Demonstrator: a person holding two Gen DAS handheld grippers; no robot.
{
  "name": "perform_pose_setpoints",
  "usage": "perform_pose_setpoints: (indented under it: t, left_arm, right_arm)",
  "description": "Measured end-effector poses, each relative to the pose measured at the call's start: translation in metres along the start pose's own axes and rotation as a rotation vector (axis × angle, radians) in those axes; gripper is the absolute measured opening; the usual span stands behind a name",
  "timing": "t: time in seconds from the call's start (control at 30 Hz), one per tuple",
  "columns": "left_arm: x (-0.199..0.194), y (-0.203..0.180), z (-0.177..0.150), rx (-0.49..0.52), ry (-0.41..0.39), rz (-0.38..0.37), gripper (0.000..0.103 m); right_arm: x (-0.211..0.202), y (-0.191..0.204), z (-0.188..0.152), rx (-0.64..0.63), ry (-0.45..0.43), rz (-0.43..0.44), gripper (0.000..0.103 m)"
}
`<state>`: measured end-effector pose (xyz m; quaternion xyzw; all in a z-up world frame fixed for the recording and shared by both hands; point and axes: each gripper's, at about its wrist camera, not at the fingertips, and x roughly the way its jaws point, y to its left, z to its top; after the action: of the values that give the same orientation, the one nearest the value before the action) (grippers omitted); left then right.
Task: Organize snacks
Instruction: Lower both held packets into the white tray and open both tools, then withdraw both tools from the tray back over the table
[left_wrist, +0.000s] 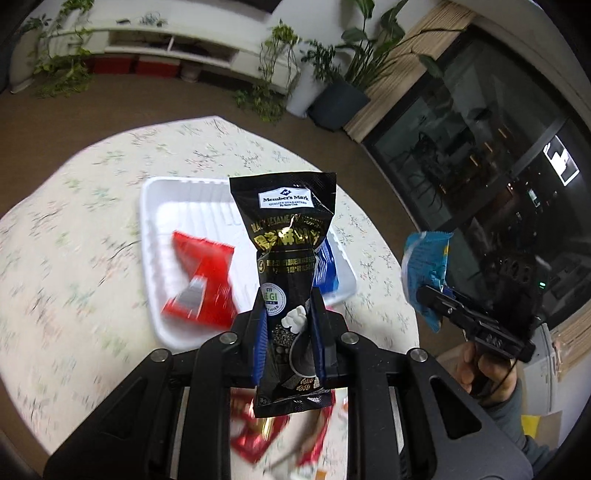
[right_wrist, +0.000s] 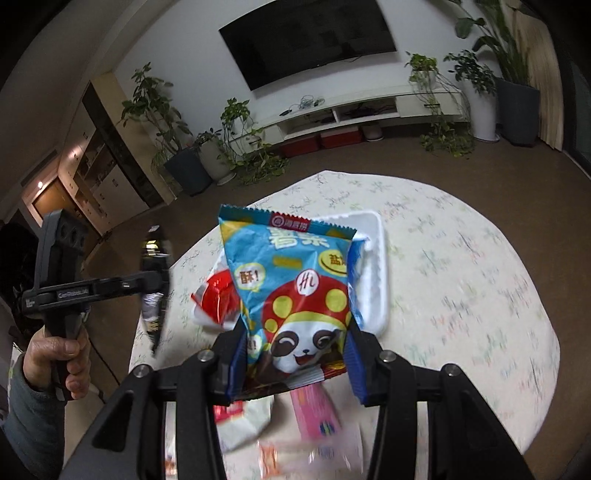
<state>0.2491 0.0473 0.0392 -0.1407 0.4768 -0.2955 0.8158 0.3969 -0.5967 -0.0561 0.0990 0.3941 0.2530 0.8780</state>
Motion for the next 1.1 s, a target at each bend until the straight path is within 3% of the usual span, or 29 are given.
perform_pose_setpoints:
  t: [0.23, 0.53, 0.93, 1.1]
  left_arm:
    - [0.064, 0.013, 0.039, -0.024, 0.089, 0.073, 0.018]
    - [0.11, 0.03, 0.043, -0.049, 0.125, 0.138, 0.019]
    - [0.126, 0.034, 0.034, -0.038, 0.122, 0.175, 0.022]
    - [0.122, 0.031, 0.032, -0.041, 0.114, 0.17, 0.027]
  right_arm:
    - [0.059, 0.009, 0.03, -0.044, 0.075, -0.022, 0.047]
    - [0.12, 0.009, 0.03, -0.075, 0.18, -0.08, 0.047]
    - [0.146, 0.013, 0.023, -0.154, 0.225, -0.155, 0.049]
    - [0.154, 0.019, 0.02, -0.172, 0.246, -0.167, 0.056]
